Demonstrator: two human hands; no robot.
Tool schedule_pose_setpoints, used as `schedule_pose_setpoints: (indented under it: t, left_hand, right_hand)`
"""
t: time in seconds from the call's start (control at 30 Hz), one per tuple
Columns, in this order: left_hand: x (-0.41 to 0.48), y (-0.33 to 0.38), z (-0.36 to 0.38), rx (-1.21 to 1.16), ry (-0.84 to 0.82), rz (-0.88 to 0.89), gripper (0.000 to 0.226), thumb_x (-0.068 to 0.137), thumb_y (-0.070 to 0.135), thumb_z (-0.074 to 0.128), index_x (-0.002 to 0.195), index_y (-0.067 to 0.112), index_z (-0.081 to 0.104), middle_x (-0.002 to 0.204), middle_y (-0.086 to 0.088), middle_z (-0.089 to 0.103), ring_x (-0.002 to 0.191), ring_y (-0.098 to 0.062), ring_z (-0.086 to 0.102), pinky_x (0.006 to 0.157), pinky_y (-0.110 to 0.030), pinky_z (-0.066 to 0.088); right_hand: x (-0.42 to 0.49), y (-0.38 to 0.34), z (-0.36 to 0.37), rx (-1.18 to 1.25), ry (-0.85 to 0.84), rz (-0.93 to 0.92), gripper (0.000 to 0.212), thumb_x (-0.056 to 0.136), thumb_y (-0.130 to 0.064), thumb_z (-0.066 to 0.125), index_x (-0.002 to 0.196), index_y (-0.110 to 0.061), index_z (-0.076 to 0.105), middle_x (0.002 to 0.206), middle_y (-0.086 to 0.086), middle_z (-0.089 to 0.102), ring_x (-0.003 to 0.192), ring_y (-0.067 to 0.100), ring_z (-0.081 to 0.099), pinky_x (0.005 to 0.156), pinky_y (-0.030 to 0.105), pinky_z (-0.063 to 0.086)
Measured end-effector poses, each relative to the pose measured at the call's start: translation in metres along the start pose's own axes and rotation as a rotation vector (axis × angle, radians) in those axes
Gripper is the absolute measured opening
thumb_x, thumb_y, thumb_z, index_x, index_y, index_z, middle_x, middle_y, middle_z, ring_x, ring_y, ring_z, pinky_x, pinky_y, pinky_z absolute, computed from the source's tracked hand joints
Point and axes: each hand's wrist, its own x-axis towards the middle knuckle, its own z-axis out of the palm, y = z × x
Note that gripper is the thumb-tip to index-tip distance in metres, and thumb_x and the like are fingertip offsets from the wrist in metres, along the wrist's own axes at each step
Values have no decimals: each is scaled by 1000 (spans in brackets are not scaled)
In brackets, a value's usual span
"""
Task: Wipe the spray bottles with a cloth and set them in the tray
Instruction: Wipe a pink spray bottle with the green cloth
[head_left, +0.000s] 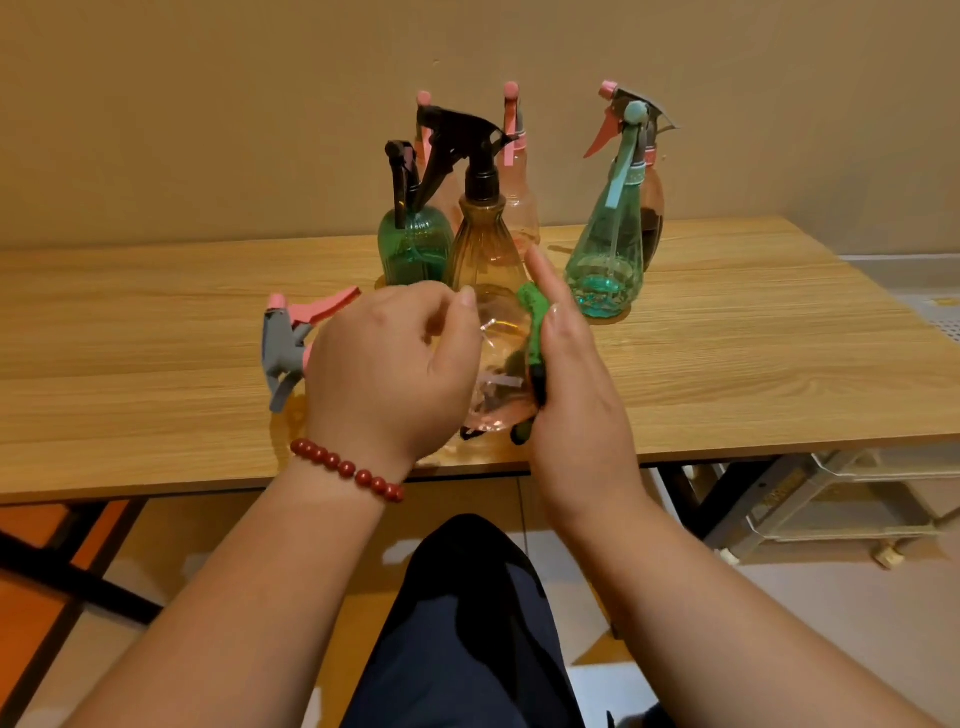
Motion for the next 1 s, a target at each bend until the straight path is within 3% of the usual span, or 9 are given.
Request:
schedule_pose_setpoints:
  t: [0.1,0.17,0.27,0.37,0.47,0.6,0.7,0.87,1.0]
  left_hand:
    - [3,-4,1,-15,21,-78,45,91,42,29,52,24,41,46,8,39,50,-12,43,45,-21,24]
    - [-1,-4,3,4,11,-85,43,90,42,29,51,27,39,45,9,38,51,-12,43,44,-19,23]
    - [-9,-2,5,10,-5,-92,49,89,43,27,61,18,58,54,3,52,54,-10,47,48,-18,32]
    - [-4,-3,5,-36,18,-132,58,89,45,25,65,8,64,56,-4,58,56,-17,52,52,-36,39]
    - [0,-4,4,-43,34,-141,57,89,45,26,62,9,61,53,-3,55,53,-14,51,51,-33,37]
    - [-6,5,5,25,10,-83,39,88,43,29,58,26,46,52,14,41,52,-6,42,47,-19,25]
    - [-2,6,6,68,13,-53,33,89,42,30,58,32,37,53,18,35,52,-4,37,49,-19,22]
    - [6,5,5,16,59,-75,38,90,40,28,54,32,31,48,13,34,46,-3,36,45,-15,20]
    - [3,6,6,13,68,-80,38,89,41,31,52,33,30,46,14,32,46,-3,36,47,-18,15]
  right_hand:
    - [-11,7,10,-7,-6,-67,47,103,-32,20,150,-28,23,158,-16,19,144,-6,9,118,18,9]
    - [-6,8,6,21,-7,-1,47,102,-36,18,149,-31,24,157,-18,20,142,-9,10,115,11,9]
    - [5,8,-2,-23,-17,64,45,105,-27,17,148,-31,28,157,-17,23,138,-14,14,105,-2,13]
    - [1,9,4,-48,-27,-11,48,103,-32,16,150,-28,22,159,-15,16,143,-8,6,115,12,7]
    - [-7,15,7,-42,-10,-123,45,104,-28,20,149,-27,20,160,-13,15,146,-2,2,119,22,5]
    - [3,14,-1,89,58,10,41,106,-23,25,143,-31,40,147,-18,41,135,-10,32,108,10,29]
    - [7,12,-1,192,79,120,39,105,-28,30,135,-39,51,136,-20,52,125,-6,47,104,21,42]
    - [-3,8,3,-126,53,-265,44,104,-14,28,147,-17,31,156,-5,29,145,4,18,119,30,18]
    - [2,8,0,88,71,-46,41,106,-20,25,143,-28,40,146,-18,42,134,-10,32,108,11,28]
